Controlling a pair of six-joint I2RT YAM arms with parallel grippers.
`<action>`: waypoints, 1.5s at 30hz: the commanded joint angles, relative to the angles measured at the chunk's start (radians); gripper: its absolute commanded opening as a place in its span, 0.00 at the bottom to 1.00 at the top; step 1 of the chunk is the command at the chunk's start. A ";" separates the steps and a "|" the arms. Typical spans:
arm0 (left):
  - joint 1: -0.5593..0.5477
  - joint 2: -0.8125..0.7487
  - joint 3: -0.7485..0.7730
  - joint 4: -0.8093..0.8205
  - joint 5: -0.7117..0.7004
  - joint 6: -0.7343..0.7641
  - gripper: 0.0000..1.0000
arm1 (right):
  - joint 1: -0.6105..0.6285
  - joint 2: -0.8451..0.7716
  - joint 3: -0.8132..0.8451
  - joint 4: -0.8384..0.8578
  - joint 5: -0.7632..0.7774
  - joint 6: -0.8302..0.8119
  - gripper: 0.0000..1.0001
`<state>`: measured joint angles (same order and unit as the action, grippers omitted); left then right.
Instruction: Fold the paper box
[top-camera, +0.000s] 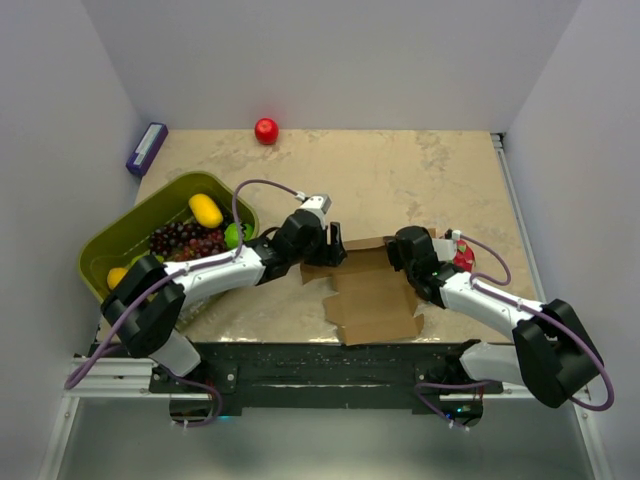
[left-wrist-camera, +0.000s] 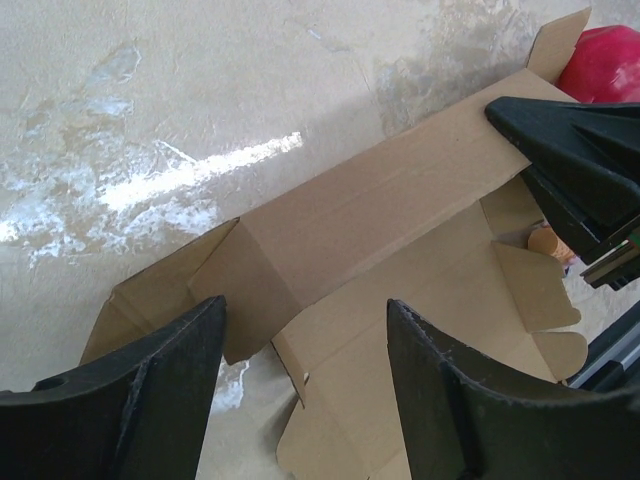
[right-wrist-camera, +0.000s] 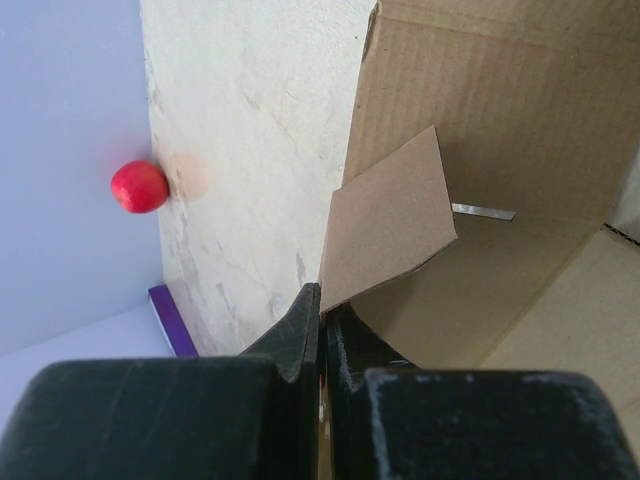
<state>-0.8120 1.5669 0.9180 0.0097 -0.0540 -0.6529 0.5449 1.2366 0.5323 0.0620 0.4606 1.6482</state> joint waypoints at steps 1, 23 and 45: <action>0.001 -0.047 -0.018 0.058 -0.007 -0.021 0.69 | 0.006 0.006 -0.012 -0.010 0.035 -0.016 0.00; -0.085 0.039 0.064 0.034 0.001 -0.013 0.66 | 0.006 -0.014 -0.005 -0.031 0.041 -0.016 0.00; -0.167 0.067 0.163 -0.169 -0.208 0.148 0.40 | 0.006 -0.060 -0.022 -0.054 0.055 -0.011 0.00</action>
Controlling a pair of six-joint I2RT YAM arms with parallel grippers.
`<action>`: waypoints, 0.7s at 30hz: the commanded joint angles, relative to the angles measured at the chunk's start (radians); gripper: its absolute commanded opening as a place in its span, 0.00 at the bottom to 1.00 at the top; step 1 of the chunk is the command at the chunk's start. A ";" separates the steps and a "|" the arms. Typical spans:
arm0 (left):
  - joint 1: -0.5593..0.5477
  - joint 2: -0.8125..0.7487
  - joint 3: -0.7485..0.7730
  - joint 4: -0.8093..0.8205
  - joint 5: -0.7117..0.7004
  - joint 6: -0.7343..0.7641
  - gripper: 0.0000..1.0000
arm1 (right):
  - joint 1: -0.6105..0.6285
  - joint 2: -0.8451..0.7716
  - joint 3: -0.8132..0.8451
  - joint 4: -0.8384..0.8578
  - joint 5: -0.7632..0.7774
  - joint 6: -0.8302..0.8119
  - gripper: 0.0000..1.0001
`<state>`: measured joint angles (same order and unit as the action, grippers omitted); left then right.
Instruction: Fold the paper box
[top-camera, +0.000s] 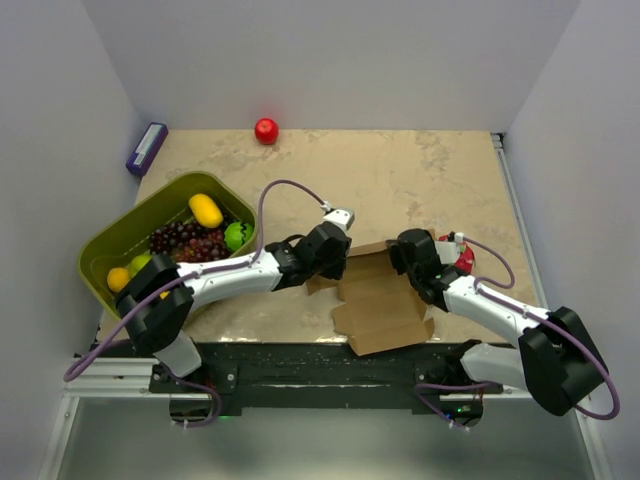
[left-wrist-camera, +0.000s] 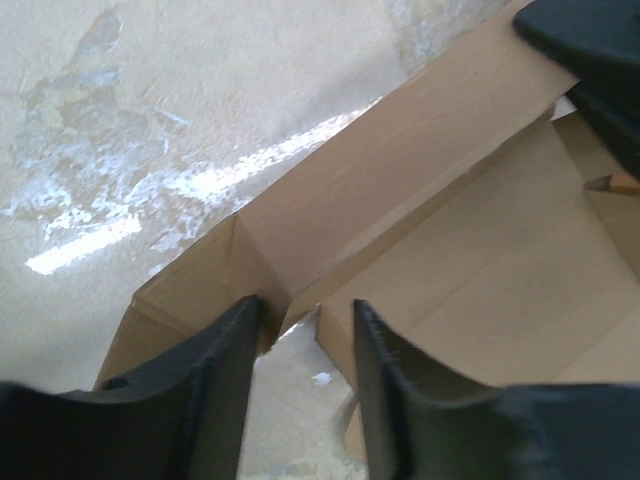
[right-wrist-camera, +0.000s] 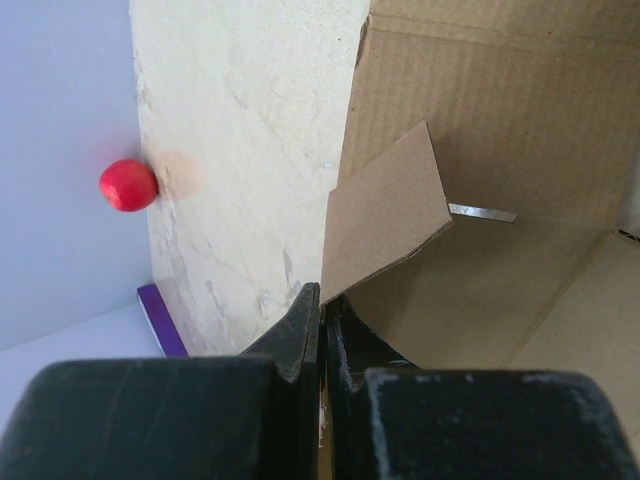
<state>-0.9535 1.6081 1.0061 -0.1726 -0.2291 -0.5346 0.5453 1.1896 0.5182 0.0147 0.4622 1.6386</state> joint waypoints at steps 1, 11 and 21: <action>-0.028 0.033 0.081 0.012 -0.033 0.028 0.37 | 0.005 -0.010 -0.009 -0.005 0.053 -0.002 0.00; -0.042 0.035 0.089 0.061 0.033 0.019 0.33 | 0.005 -0.013 -0.029 0.022 0.046 0.001 0.00; -0.041 -0.325 -0.119 -0.027 -0.156 0.058 0.85 | 0.005 -0.042 -0.035 0.045 0.039 -0.005 0.00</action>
<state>-0.9916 1.4582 0.9638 -0.1783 -0.2546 -0.4755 0.5453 1.1763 0.4923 0.0391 0.4751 1.6405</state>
